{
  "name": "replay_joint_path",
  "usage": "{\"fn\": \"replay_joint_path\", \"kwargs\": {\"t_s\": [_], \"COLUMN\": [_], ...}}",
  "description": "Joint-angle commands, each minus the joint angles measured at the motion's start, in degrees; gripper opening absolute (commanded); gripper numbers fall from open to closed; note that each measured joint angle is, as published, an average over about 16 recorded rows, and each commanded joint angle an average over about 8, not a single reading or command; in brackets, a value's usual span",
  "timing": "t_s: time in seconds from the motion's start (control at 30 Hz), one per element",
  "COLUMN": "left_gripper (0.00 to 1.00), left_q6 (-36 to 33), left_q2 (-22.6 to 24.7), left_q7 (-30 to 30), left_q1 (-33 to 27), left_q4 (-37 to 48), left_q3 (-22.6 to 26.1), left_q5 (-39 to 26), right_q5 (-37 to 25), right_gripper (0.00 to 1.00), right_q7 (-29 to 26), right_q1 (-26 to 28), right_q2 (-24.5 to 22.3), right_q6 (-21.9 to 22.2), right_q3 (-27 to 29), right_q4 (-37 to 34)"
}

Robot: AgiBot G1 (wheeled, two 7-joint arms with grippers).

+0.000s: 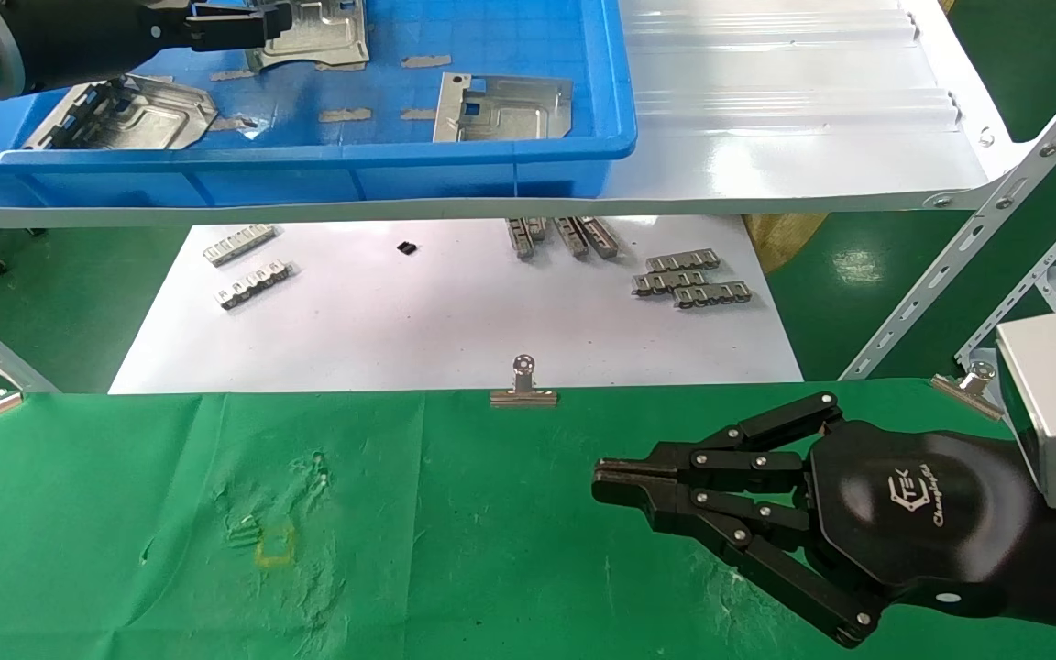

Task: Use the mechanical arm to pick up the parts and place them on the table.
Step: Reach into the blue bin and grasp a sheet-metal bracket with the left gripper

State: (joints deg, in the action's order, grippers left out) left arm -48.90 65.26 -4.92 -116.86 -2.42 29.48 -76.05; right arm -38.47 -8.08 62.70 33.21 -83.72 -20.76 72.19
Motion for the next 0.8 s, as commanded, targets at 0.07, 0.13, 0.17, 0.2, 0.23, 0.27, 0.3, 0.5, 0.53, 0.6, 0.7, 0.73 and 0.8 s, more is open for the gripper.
{"fn": "replay_joint_path", "kwargs": {"t_s": [0.07, 0.13, 0.17, 0.2, 0.23, 0.27, 0.3, 0.5, 0.53, 0.6, 0.7, 0.73, 0.8], "left_gripper": [0.00, 0.00, 0.00, 0.00, 0.00, 0.00, 0.00, 0.00, 0.00, 0.00, 0.00, 0.00, 0.00], "left_q6": [0.84, 1.35, 1.62, 1.90, 2.17, 2.43, 2.67, 3.74, 3.87, 4.09, 4.31, 4.35, 4.38], "left_q2": [0.46, 0.79, 0.94, 1.10, 1.24, 1.37, 1.48, 1.89, 1.95, 2.04, 2.16, 2.19, 2.24], "left_q7": [-0.11, -0.39, -0.55, -0.70, -0.84, -0.96, -1.08, -1.73, -1.86, -2.16, -2.61, -2.76, -3.03], "left_q1": [-0.37, -0.53, -0.59, -0.64, -0.68, -0.71, -0.75, -0.99, -1.04, -1.13, -1.20, -1.21, -1.22], "left_q4": [0.97, 1.47, 1.68, 1.88, 2.04, 2.17, 2.28, 2.74, 2.83, 3.02, 3.25, 3.31, 3.38], "left_q3": [0.16, 0.26, 0.30, 0.33, 0.36, 0.37, 0.36, 0.49, 0.57, 0.74, 1.00, 1.08, 1.21], "left_q5": [-0.25, -0.40, -0.46, -0.50, -0.53, -0.55, -0.55, -0.73, -0.84, -1.08, -1.46, -1.57, -1.76], "right_q5": [0.00, 0.00, 0.00, 0.00, 0.00, 0.00, 0.00, 0.01, 0.01, 0.01, 0.01, 0.01, 0.01], "right_gripper": [1.00, 1.00, 1.00, 1.00, 1.00, 1.00, 1.00, 1.00, 1.00, 1.00, 1.00, 1.00, 1.00], "right_q7": [0.00, 0.00, 0.00, 0.00, 0.00, 0.00, 0.00, 0.00, 0.00, 0.00, 0.01, 0.01, 0.01], "right_q1": [0.00, 0.00, 0.00, 0.00, 0.00, 0.00, 0.00, 0.00, 0.00, 0.00, 0.00, 0.00, 0.00], "right_q2": [0.00, 0.00, 0.00, 0.00, 0.00, 0.00, 0.00, 0.00, 0.00, 0.00, 0.00, 0.00, 0.00], "right_q6": [0.00, 0.00, 0.00, 0.00, 0.00, 0.00, 0.00, 0.00, 0.00, 0.00, 0.00, 0.00, 0.00], "right_q3": [0.00, 0.00, 0.00, 0.00, 0.00, 0.00, 0.00, -0.01, -0.01, -0.01, -0.01, -0.01, -0.01], "right_q4": [0.00, 0.00, 0.00, 0.00, 0.00, 0.00, 0.00, 0.00, 0.00, 0.00, 0.00, 0.00, 0.00]}}
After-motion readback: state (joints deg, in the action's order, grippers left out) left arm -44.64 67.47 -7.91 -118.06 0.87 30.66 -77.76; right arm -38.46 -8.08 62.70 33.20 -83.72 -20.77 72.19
